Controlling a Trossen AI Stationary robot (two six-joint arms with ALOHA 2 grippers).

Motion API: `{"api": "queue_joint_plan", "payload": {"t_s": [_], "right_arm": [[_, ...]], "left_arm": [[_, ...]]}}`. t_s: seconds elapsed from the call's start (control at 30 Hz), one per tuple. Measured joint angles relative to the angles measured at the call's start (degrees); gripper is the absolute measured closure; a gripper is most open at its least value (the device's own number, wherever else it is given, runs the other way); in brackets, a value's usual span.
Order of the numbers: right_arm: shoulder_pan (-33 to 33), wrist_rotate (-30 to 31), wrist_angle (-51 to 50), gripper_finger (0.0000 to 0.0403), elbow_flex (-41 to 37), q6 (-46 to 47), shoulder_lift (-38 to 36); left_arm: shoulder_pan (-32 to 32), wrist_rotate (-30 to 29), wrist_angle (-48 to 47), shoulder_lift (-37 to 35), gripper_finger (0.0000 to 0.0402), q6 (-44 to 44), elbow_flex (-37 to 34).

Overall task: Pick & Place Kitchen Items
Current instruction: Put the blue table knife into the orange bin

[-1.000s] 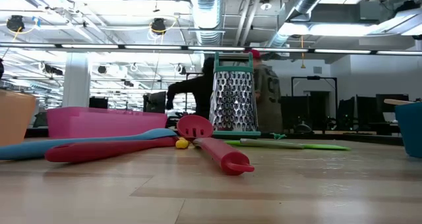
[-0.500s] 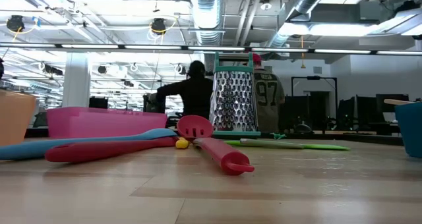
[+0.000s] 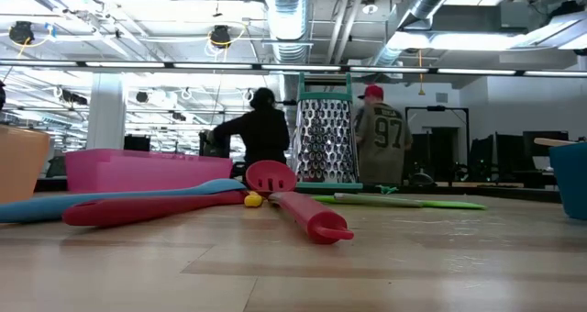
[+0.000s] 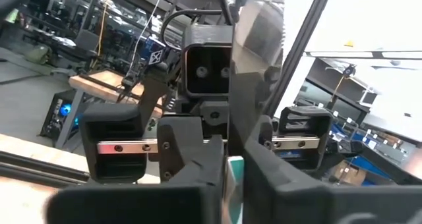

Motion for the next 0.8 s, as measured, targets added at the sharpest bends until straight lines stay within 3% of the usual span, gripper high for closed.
{"api": "queue_joint_plan", "payload": {"t_s": [0.33, 0.63, 0.8], "right_arm": [[0.0, -0.21, -0.01, 0.0353, 0.0, 0.86, -0.03], [0.24, -5.43, -5.95, 0.0242, 0.0, 2.05, -5.42], [2.71, -5.99, -14.11, 0.0192, 0.0, 4.79, -8.84]], "left_arm": [[0.0, 0.94, 0.09, -0.45, 0.0399, 0.0, -0.08], [0.0, 1.18, -1.66, -6.54, 0.04, -0.39, -0.09], [-0.18, 1.32, -15.3, -13.73, 0.04, -4.26, 0.0]]}}
